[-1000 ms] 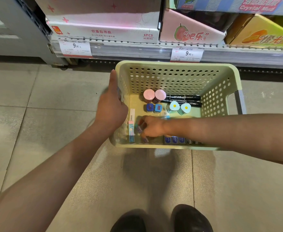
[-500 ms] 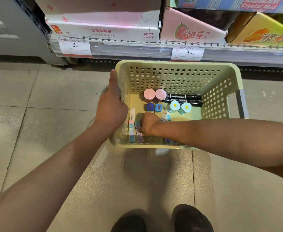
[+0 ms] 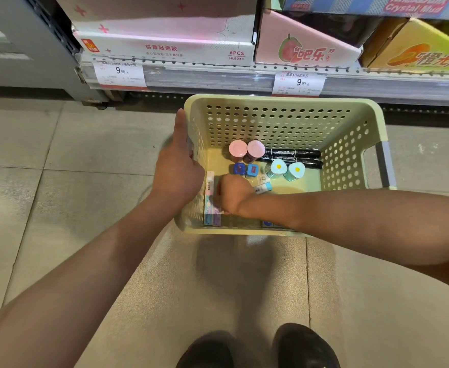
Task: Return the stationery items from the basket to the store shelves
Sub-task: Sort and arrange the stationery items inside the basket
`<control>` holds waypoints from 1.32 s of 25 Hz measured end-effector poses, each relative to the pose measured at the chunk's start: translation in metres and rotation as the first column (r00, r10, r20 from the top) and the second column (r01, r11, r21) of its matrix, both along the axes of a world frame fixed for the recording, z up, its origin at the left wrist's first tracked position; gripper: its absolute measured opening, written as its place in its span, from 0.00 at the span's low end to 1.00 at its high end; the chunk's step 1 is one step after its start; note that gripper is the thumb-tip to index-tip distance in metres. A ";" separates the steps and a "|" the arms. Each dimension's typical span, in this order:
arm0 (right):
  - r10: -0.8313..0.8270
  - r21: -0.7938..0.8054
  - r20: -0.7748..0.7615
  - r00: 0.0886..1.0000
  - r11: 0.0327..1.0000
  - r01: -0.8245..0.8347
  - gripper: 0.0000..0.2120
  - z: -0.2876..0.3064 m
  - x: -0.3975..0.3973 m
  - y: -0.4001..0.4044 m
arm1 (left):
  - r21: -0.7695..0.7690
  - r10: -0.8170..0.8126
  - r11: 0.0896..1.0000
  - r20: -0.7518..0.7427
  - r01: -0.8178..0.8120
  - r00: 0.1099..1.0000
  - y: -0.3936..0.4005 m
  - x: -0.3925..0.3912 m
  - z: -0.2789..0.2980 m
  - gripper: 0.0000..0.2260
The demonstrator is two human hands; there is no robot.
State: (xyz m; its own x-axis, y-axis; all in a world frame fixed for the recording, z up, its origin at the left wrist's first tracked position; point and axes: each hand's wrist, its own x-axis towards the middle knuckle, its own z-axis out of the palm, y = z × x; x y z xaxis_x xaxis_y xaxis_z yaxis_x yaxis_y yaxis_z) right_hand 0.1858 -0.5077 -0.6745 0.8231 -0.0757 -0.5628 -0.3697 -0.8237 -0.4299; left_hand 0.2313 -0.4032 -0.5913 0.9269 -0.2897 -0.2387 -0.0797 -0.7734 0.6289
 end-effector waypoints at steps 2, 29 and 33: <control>0.081 -0.086 0.112 0.990 0.994 -0.071 0.13 0.000 0.003 0.006 | -0.018 0.002 1.000 -0.013 -0.002 1.000 -0.001 0.001 0.000 0.36; 0.441 -0.369 -0.060 0.895 0.824 -0.431 0.28 -0.004 0.037 0.020 | -0.011 -0.003 1.000 0.005 0.003 1.000 -0.001 0.000 -0.001 0.37; 0.274 -0.236 -0.079 0.958 0.929 -0.286 0.25 0.001 0.042 0.011 | -0.017 -0.020 1.000 -0.024 0.020 0.999 -0.002 -0.001 0.002 0.39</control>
